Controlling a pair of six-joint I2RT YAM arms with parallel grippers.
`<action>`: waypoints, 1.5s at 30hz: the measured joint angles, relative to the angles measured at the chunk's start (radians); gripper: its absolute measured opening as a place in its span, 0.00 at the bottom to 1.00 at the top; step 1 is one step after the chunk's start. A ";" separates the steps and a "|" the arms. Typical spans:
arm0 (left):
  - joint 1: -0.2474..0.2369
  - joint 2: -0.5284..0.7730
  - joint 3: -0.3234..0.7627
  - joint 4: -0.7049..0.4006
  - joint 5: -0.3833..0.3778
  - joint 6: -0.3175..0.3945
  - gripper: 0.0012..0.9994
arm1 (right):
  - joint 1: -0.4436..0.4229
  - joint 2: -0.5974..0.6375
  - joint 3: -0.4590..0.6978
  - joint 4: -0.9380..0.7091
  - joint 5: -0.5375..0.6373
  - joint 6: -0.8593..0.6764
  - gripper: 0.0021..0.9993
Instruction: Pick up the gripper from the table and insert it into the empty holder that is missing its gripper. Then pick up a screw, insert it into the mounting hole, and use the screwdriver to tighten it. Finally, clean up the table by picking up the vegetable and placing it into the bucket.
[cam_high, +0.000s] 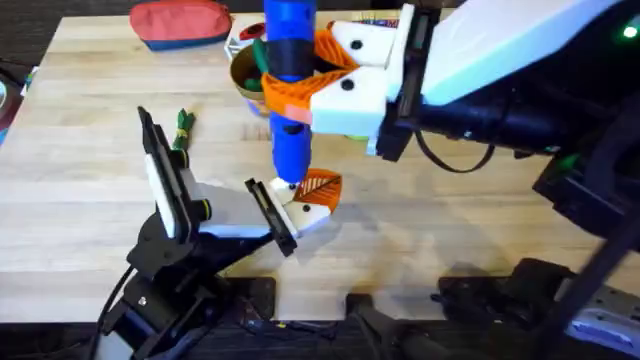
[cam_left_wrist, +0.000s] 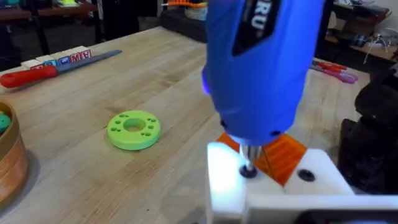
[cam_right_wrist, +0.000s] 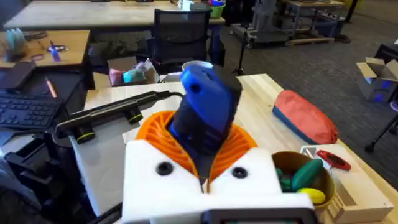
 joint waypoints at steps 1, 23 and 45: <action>0.000 0.000 0.000 -0.001 0.000 0.000 0.00 | 0.000 0.005 0.000 0.002 0.000 0.000 0.01; 0.000 0.000 0.000 0.000 0.000 0.000 0.00 | -0.032 -0.057 -0.003 0.168 -0.005 0.000 0.00; 0.000 0.000 0.000 0.000 0.000 0.000 0.00 | -0.469 0.247 -0.001 -0.124 0.638 -0.919 0.00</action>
